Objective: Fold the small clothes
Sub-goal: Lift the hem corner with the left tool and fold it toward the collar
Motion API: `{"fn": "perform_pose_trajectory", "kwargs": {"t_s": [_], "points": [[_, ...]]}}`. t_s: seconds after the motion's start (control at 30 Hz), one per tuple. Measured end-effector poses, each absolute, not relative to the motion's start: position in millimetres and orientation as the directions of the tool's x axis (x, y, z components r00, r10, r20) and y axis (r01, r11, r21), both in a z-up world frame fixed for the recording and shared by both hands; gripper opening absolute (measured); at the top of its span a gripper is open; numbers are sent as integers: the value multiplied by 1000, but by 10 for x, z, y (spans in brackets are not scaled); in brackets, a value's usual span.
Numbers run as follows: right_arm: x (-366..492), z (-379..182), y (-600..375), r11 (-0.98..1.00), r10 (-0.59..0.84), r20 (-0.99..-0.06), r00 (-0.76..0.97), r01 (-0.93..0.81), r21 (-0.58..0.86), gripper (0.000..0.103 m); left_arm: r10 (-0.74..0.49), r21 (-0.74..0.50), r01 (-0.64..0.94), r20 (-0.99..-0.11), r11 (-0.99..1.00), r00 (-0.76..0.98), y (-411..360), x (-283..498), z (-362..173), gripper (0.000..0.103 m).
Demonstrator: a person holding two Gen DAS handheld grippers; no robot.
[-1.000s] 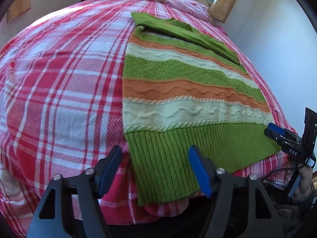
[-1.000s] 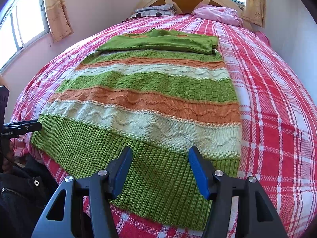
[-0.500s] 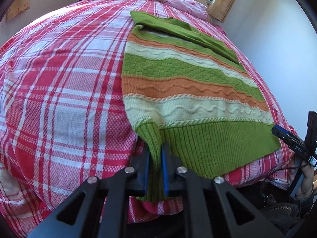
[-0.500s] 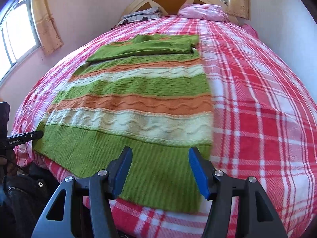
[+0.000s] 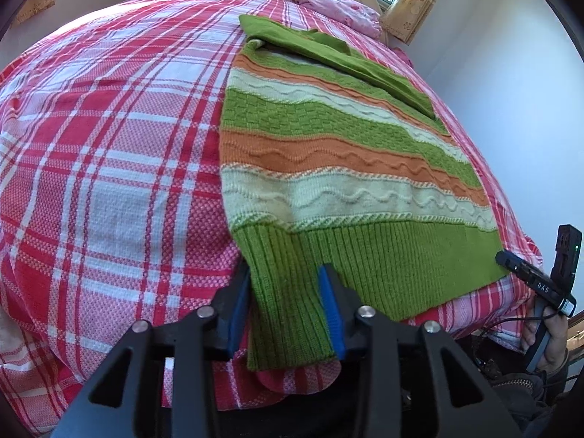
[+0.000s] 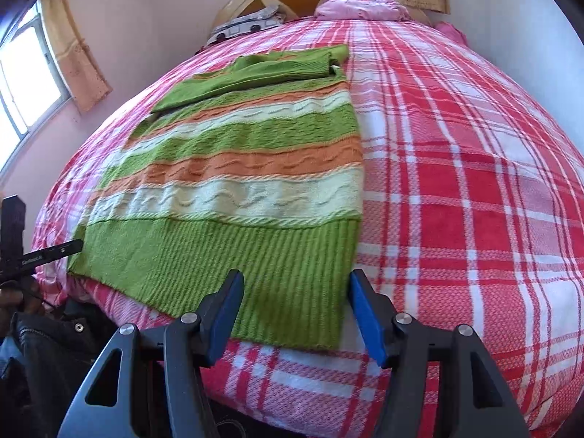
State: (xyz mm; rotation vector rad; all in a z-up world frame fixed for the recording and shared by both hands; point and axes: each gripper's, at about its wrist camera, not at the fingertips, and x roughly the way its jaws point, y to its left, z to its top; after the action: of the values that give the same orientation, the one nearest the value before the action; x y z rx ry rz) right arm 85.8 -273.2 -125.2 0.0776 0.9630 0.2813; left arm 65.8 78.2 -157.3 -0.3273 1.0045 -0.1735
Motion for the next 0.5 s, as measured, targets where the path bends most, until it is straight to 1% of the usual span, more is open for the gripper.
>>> {"fn": "perform_pose_trajectory", "kwargs": {"t_s": [0.03,0.07,0.13,0.2,0.23,0.3,0.4,0.43,0.5], "points": [[843,-1248,-2727,958,281,-797,535,-212,195,60,-296,-353,-8,-797,936,527,788,661,-1578,39],[838,-1249,-2733,957,282,-796,535,-215,194,58,-299,-357,-8,-795,934,528,792,660,-1580,39],[845,-1266,-2757,960,273,-799,535,-211,187,46,-302,-356,1,-791,934,532,784,657,-1578,37],[870,-1291,-2802,954,293,-792,535,-222,203,14,-337,-383,27,-776,923,534,778,658,-1589,11],[877,-1304,-2860,934,354,-773,527,-236,267,12,-351,-395,34,-770,918,533,779,663,-1588,11],[889,-1310,-2948,912,411,-746,524,-232,339,10,-364,-406,50,-752,913,549,790,656,-1538,11],[848,-1140,-3039,862,500,-649,573,-261,435,10,-387,-429,79,-700,900,600,839,630,-1365,11],[833,-1078,-3045,852,515,-622,590,-272,448,10,-393,-432,98,-675,897,624,852,621,-1285,11],[812,-1013,-3036,855,510,-598,619,-287,432,10,-388,-409,134,-639,903,664,841,600,-1158,11]]}}
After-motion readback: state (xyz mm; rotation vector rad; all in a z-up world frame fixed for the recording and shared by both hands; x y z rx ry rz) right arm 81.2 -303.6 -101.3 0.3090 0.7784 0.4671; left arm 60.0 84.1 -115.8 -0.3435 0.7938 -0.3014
